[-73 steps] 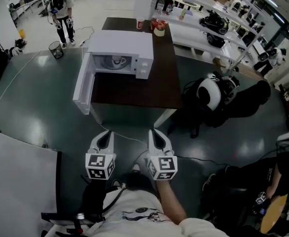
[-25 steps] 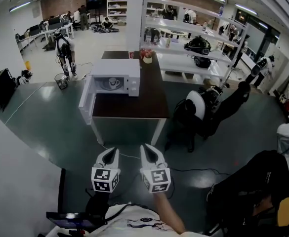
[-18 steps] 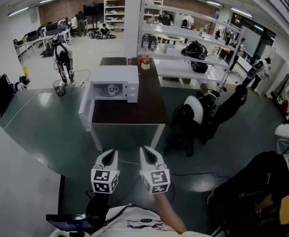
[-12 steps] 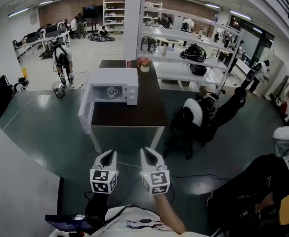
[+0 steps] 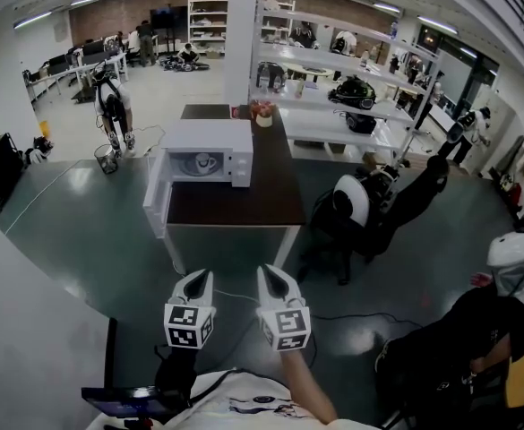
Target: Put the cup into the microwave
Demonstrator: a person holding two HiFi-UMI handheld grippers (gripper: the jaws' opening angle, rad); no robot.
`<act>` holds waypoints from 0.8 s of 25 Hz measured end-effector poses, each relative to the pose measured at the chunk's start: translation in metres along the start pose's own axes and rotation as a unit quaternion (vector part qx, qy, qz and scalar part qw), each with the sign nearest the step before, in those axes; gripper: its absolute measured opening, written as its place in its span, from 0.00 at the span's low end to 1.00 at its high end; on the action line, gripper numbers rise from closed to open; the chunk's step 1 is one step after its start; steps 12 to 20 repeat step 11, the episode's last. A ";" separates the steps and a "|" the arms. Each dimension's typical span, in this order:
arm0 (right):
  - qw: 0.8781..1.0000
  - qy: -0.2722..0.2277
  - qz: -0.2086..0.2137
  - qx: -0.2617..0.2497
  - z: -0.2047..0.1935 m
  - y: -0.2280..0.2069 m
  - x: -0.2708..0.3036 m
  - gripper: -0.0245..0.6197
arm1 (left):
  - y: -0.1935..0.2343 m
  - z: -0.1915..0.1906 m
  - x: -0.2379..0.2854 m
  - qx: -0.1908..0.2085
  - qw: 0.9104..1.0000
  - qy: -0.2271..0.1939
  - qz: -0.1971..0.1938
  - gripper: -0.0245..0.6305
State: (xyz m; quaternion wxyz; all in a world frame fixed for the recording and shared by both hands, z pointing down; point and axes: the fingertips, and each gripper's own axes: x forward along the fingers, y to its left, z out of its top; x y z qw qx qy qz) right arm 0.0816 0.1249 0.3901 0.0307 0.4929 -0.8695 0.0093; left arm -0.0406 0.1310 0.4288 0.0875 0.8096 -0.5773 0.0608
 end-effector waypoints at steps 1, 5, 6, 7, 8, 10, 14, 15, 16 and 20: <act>1.000 0.001 0.000 0.000 -0.001 0.000 0.000 0.04 | 0.000 -0.001 0.000 -0.001 1.000 0.001 0.000 0.04; 1.000 0.008 0.004 0.002 -0.004 0.003 0.000 0.04 | 0.000 -0.003 -0.001 -0.004 1.000 0.004 -0.001 0.04; 1.000 0.008 0.004 0.002 -0.004 0.004 0.000 0.04 | 0.000 -0.004 -0.002 -0.005 1.000 0.004 -0.002 0.04; 1.000 0.008 0.005 0.002 -0.004 0.005 0.000 0.04 | 0.001 -0.004 -0.002 -0.005 1.000 0.003 -0.002 0.04; 1.000 0.007 0.004 0.001 -0.004 0.006 0.000 0.04 | 0.001 -0.003 -0.003 -0.005 1.000 0.003 -0.002 0.04; 1.000 0.007 0.005 -0.001 -0.004 0.008 0.000 0.04 | 0.003 -0.003 -0.004 -0.005 1.000 0.003 -0.002 0.04; 1.000 0.007 0.005 -0.001 -0.003 0.008 0.001 0.04 | 0.003 -0.003 -0.004 -0.005 1.000 0.003 -0.002 0.04; 1.000 0.007 0.005 -0.001 -0.003 0.008 0.001 0.04 | 0.003 -0.003 -0.004 -0.005 1.000 0.003 -0.002 0.04; 1.000 0.007 0.005 -0.001 -0.003 0.008 0.001 0.04 | 0.003 -0.003 -0.004 -0.005 1.000 0.003 -0.002 0.04; 1.000 0.007 0.005 -0.001 -0.003 0.008 0.001 0.04 | 0.003 -0.003 -0.004 -0.005 1.000 0.003 -0.002 0.04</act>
